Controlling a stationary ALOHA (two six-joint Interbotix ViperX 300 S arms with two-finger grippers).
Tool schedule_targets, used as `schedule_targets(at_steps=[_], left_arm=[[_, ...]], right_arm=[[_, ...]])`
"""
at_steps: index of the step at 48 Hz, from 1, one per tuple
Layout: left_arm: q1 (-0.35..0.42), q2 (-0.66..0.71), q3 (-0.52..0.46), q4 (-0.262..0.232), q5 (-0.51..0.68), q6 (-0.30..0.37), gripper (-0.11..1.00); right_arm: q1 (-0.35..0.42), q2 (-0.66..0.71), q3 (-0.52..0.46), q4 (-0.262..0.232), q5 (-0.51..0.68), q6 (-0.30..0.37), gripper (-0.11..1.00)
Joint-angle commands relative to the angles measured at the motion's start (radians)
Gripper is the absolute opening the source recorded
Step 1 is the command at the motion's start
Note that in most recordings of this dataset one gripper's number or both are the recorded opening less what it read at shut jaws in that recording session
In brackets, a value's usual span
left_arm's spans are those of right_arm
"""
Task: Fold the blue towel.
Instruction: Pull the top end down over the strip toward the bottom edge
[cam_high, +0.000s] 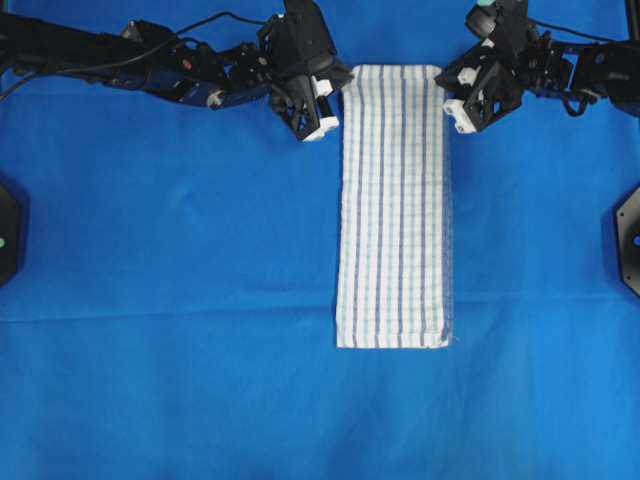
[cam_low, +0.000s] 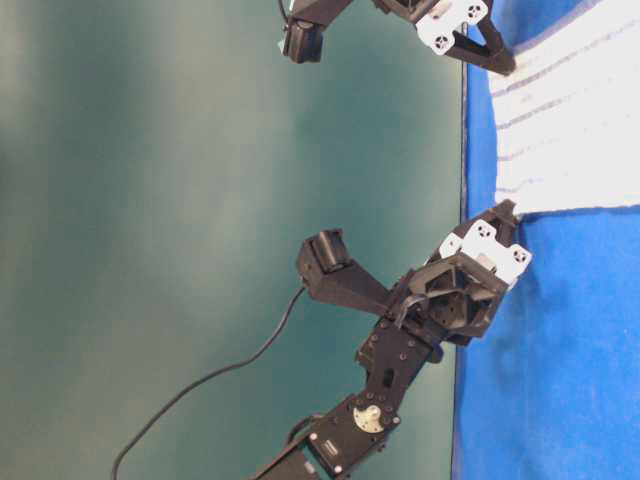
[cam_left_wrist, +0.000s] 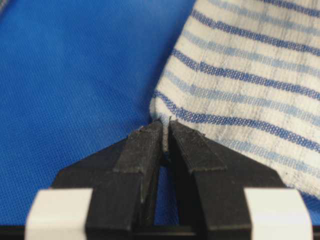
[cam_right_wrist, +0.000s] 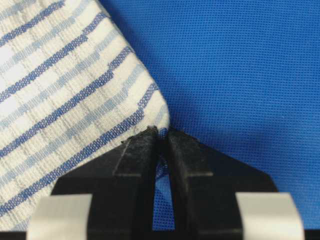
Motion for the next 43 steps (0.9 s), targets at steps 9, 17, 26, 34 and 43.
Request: schedule_targets(at_steps=[9,17,26,34,43], left_arm=[[0.000,-0.097,0.028,0.002,0.032,0.002,0.03],[-0.011,-0.170,0.066,0.000,0.034,0.002,0.03],[-0.037,-0.241,0.097,0.002,0.038,0.003,0.03],[-0.091,-0.307,0.129,0.002,0.066,0.003,0.03],[-0.169,-0.364,0.173,0.002,0.080,-0.006,0.03]], right_arm=[[0.009,-0.098,-0.005,0.000,-0.003,-0.002,0.08],[0.029,-0.179,0.017,0.000,0.011,0.000,0.08],[0.069,-0.253,0.051,0.003,0.037,0.012,0.08],[0.150,-0.333,0.086,0.020,0.081,0.020,0.08],[0.275,-0.434,0.126,0.063,0.170,0.023,0.08]])
